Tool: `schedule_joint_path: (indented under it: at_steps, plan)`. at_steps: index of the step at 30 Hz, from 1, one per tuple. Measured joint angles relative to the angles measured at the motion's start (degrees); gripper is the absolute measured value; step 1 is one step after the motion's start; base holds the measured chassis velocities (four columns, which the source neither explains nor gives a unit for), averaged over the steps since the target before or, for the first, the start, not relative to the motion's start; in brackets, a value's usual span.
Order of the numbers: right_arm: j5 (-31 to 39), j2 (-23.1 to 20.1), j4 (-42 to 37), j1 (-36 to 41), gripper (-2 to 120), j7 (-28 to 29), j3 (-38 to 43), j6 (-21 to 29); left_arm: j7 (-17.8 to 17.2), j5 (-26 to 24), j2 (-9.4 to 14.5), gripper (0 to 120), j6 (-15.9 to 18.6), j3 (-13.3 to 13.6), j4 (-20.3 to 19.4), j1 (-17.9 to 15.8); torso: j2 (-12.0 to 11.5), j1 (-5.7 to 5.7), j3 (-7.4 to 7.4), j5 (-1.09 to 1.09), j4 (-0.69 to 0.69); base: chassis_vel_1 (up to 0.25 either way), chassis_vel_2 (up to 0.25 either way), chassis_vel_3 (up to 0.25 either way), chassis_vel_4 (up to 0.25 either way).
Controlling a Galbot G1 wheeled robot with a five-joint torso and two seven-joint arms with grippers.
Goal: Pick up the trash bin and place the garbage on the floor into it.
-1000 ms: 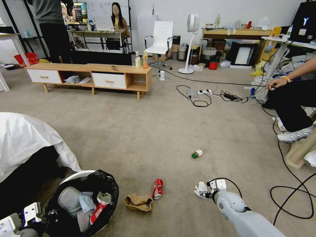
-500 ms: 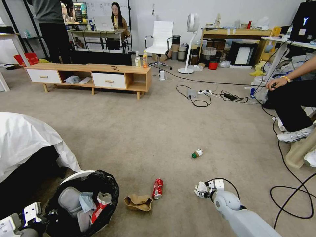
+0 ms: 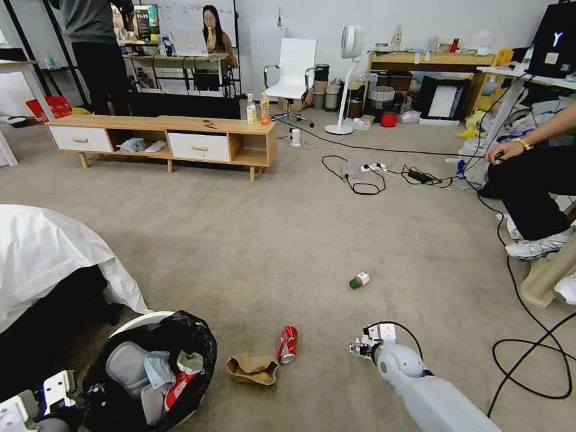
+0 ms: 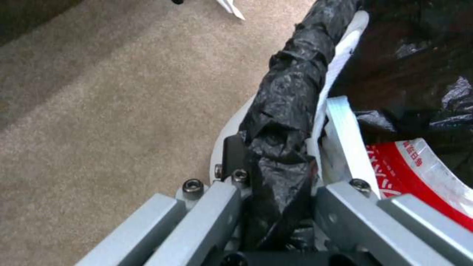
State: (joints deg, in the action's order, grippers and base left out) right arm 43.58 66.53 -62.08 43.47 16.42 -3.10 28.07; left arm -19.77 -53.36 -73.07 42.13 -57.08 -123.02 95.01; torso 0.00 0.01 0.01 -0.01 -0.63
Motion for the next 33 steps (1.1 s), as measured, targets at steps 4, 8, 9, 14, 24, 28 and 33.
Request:
schedule_joint_path:
  at_steps: [4,8,9,14,24,28,33]
  plan:
    - [-1.4,0.9,2.1,-0.5,97,-0.6,0.1,-0.9,0.0,0.0,0.0,1,0.0,-0.1,-0.1,0.3,0.0,0.0,0.0,0.01,0.01,0.0,0.0,0.0,0.0]
    - [-2.6,1.0,3.3,-0.6,96,-1.1,0.4,-1.7,0.1,0.0,0.0,1,0.0,-0.2,-0.2,0.3,0.0,0.0,0.0,0.0,0.0,0.0,0.0,0.0,0.0]
    - [-2.8,1.0,3.5,-0.6,96,-1.2,0.4,-1.9,0.1,0.1,-0.1,1,0.0,-0.1,-0.2,0.3,0.0,0.0,0.0,0.0,0.0,0.0,0.0,0.0,0.0]
    - [-3.7,1.4,4.6,-0.7,80,-1.5,0.5,-2.7,0.1,0.3,-0.2,1,0.0,0.1,-0.1,0.2,0.0,0.0,0.0,0.0,0.01,0.0,0.0,0.0,0.0]
    - [-5.4,2.6,6.6,-0.9,43,-2.6,0.2,-4.2,0.2,0.4,-0.3,1,0.0,-0.1,-0.4,0.6,0.0,0.0,0.0,0.0,0.0,0.0,0.0,0.0,0.0]
    - [-6.2,3.4,7.7,-1.1,32,-3.1,0.0,-4.7,0.2,0.4,-0.5,1,0.0,-0.1,-0.4,0.8,0.0,0.0,0.0,0.01,0.01,0.0,0.0,0.0,0.0]
    - [-8.0,4.3,10.2,-1.6,10,-4.2,-0.2,-5.8,0.4,0.4,-0.8,1,0.0,-0.2,-0.7,1.1,0.0,0.0,0.0,0.0,0.01,0.0,0.0,0.0,0.0]
